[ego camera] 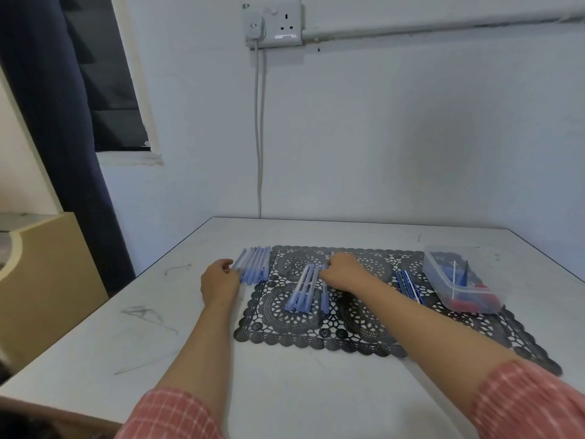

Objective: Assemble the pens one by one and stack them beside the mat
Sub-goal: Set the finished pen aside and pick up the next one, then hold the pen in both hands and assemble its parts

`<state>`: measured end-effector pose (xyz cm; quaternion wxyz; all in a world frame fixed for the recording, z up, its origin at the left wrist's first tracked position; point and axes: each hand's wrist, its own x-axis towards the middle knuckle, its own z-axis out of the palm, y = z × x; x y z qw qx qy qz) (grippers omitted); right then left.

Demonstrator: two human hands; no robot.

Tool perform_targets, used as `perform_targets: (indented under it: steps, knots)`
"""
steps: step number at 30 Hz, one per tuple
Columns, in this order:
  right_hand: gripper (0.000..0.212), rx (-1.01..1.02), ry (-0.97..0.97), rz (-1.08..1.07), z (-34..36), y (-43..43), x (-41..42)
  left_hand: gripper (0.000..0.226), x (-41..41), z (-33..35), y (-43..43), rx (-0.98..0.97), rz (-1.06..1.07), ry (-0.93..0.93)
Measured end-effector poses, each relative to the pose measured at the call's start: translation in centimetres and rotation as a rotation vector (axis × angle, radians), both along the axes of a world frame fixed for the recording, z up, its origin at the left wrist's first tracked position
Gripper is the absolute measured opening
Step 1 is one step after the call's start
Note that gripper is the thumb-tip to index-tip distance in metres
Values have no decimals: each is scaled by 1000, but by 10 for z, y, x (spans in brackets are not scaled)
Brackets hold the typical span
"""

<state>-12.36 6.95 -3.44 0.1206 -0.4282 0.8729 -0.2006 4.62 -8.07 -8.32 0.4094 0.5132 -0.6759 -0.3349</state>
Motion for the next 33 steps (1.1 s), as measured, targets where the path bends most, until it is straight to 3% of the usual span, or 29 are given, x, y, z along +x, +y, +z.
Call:
perform_targets:
  steps: [10, 15, 18, 20, 21, 24, 27, 33]
  knots:
    - [33, 53, 68, -31, -4, -19, 3, 35, -2, -1, -1, -16, 24, 24]
    - [32, 83, 9, -48, 6, -10, -1, 32, -6, 6, 4, -182, 41, 88]
    - [9, 46, -39, -37, 14, 5, -5, 28, -16, 17, 22, -308, -59, 98]
    - [38, -23, -125, -70, 12, 16, -14, 25, -28, 22, 43, -380, -182, 100]
    - [41, -70, -177, -76, 12, 19, -16, 24, -32, 23, 53, -413, -248, 100]
    - [23, -233, -326, -78, 15, 37, -19, 19, -46, 24, 86, -462, -481, 90]
    - [23, -451, -525, -106, 15, 51, -18, 16, -54, 23, 111, -385, -640, 104]
    - [13, -819, -831, -84, 10, 78, -9, 21, -59, 18, 123, -438, -744, 9]
